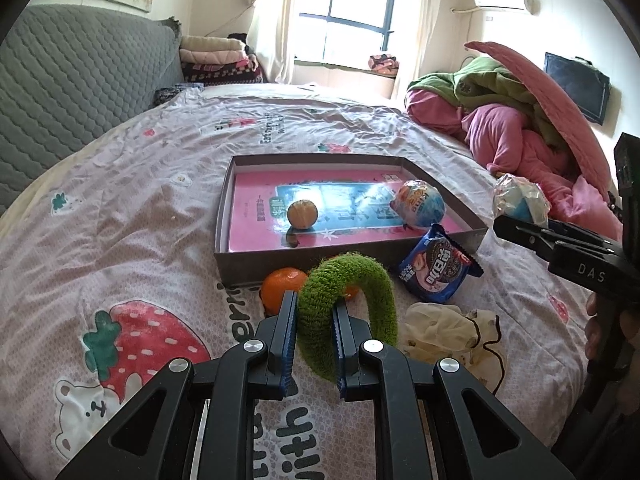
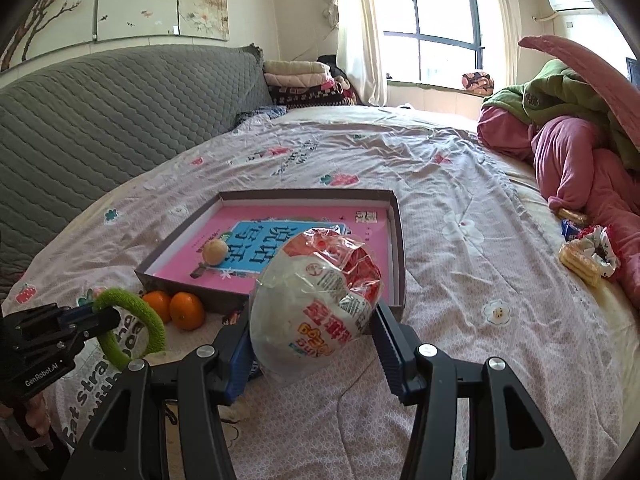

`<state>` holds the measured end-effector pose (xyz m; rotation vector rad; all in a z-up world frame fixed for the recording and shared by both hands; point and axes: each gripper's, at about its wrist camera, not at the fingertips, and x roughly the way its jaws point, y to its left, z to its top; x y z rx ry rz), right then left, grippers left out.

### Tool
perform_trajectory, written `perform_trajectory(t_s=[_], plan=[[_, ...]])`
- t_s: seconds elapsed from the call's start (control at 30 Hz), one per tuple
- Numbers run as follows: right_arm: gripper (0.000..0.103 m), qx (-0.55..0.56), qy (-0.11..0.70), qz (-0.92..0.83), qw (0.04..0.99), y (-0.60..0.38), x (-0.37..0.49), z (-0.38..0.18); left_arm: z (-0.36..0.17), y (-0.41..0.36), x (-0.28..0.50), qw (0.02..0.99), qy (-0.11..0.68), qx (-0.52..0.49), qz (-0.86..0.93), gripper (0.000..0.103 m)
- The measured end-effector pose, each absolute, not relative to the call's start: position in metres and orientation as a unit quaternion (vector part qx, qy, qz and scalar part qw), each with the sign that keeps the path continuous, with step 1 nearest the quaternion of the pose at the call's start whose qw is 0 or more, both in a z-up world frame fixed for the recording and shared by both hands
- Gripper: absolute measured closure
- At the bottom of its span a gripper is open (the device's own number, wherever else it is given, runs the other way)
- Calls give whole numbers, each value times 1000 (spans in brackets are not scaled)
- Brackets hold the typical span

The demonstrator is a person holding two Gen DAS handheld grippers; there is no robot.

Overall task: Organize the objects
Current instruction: 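Lift the white egg package with the right tool while the left lifts the green ring toward the box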

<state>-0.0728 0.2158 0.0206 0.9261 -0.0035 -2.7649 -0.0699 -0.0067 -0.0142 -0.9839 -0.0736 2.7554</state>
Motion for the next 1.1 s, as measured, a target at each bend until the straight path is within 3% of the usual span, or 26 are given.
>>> perform_trajectory(t_s=[0.73, 1.1], plan=[[49, 257, 57, -955, 138, 187, -49, 39, 15, -5, -60, 103, -22, -286, 952, 87], [49, 234, 36, -961, 141, 195, -43, 50, 33, -7, -59, 91, -19, -259, 961, 87]])
